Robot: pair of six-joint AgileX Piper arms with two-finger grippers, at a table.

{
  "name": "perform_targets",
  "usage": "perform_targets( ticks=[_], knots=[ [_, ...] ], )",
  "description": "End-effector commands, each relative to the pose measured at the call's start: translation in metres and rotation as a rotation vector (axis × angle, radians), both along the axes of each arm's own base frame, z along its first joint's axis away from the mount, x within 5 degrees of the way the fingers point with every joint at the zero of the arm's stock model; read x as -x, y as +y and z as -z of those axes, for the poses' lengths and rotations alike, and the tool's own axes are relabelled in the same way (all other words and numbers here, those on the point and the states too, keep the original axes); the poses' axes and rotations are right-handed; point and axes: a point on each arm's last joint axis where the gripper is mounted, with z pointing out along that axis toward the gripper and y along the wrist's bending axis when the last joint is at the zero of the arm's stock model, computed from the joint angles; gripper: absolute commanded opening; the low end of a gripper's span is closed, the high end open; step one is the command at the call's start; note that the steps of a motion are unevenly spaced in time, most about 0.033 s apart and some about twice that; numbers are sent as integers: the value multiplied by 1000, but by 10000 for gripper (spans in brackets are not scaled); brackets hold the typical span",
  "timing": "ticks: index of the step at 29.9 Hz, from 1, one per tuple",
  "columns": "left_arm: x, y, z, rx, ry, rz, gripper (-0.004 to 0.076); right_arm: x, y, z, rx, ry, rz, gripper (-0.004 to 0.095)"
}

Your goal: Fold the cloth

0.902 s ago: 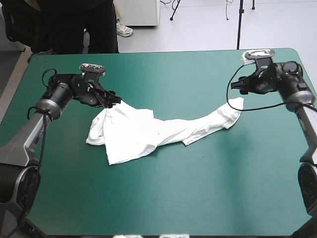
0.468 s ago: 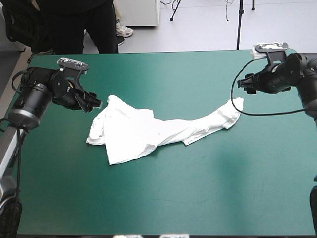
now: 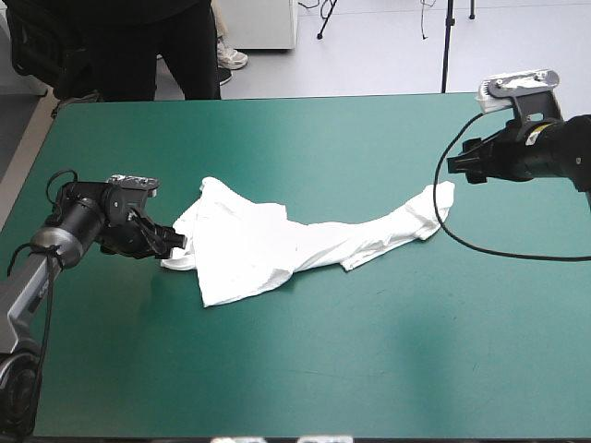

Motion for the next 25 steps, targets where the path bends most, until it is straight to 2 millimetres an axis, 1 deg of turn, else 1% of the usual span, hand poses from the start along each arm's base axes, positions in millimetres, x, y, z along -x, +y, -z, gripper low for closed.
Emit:
perform_targets(
  ticks=[1,6,8,10,11,15,17,19,21,22,25],
  knots=[
    [-11,-1,-1,30,-55,-16,507,12,9,-17,16,-83,-60,675],
    [-22,-5,27,67,30,-17,497,15,17,-15,49,-67,-87,676],
    [-23,-6,33,77,57,-22,467,15,16,-11,62,-55,-85,675],
    [-24,-7,37,79,73,-23,403,14,14,-2,85,-27,-60,675],
    [-24,-7,37,79,73,-23,369,13,12,5,97,-12,-41,675],
    [-23,-7,37,79,78,-20,183,5,8,38,135,50,14,675],
    [-23,-8,37,82,78,-23,95,0,10,58,116,69,26,675],
    [-24,-8,37,82,76,-20,24,-7,12,80,107,97,35,675],
    [-24,-8,37,82,74,-18,-8,-16,14,101,97,146,46,675],
    [-24,-8,37,82,76,-18,-9,-22,16,112,95,175,44,674],
    [-23,-8,37,82,81,-18,-9,-41,22,135,76,211,40,671]
  ],
)
